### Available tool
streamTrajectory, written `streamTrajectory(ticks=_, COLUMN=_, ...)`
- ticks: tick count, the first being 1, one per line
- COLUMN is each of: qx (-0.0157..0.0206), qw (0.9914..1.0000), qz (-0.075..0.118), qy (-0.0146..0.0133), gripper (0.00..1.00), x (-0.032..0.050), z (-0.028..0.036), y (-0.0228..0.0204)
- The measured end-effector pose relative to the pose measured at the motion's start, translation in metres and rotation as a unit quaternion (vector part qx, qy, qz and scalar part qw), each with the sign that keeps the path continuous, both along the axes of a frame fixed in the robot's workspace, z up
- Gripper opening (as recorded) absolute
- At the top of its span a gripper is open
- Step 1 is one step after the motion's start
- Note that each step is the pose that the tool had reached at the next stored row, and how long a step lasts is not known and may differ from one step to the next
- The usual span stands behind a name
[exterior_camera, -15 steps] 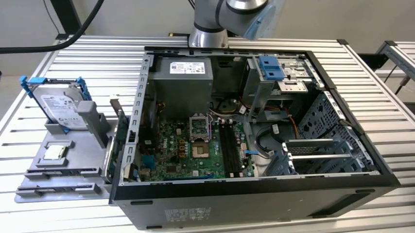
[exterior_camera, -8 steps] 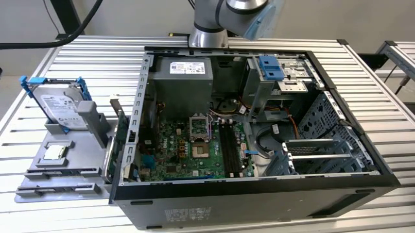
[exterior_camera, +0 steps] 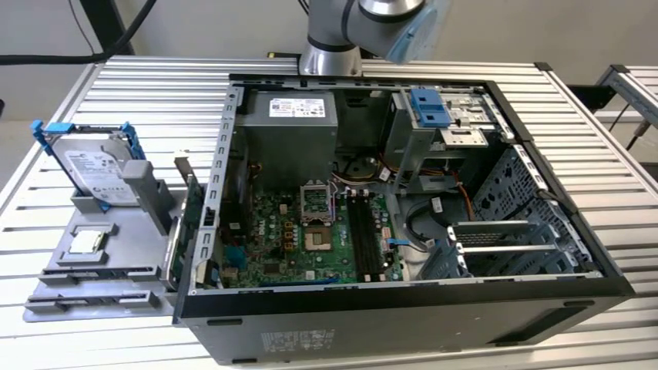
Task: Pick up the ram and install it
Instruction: 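Pick up the ram and move it above insertion slot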
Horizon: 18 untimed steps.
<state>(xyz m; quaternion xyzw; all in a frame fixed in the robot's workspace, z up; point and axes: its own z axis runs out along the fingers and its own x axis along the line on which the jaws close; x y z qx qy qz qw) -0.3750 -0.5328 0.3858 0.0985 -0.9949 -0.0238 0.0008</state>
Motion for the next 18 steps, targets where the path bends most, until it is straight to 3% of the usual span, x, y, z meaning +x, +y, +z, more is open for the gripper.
streamTrajectory(ticks=5, qx=-0.0001, qw=0.99898, qz=0.045, qy=-0.0049, gripper=0.0, x=0.0001, z=0.0001, y=0.0)
streamTrajectory(ticks=9, qx=-0.0001, qw=0.99672, qz=0.08, qy=-0.0091, gripper=0.0, x=0.0001, z=-0.0001, y=0.0)
streamTrajectory(ticks=14, qx=-0.0001, qw=0.992, qz=0.126, qy=-0.0099, gripper=0.0, x=-0.0001, z=-0.0005, y=0.0001)
streamTrajectory(ticks=18, qx=0.0002, qw=0.98683, qz=0.161, qy=-0.0098, gripper=0.0, x=0.0, z=-0.001, y=0.0)
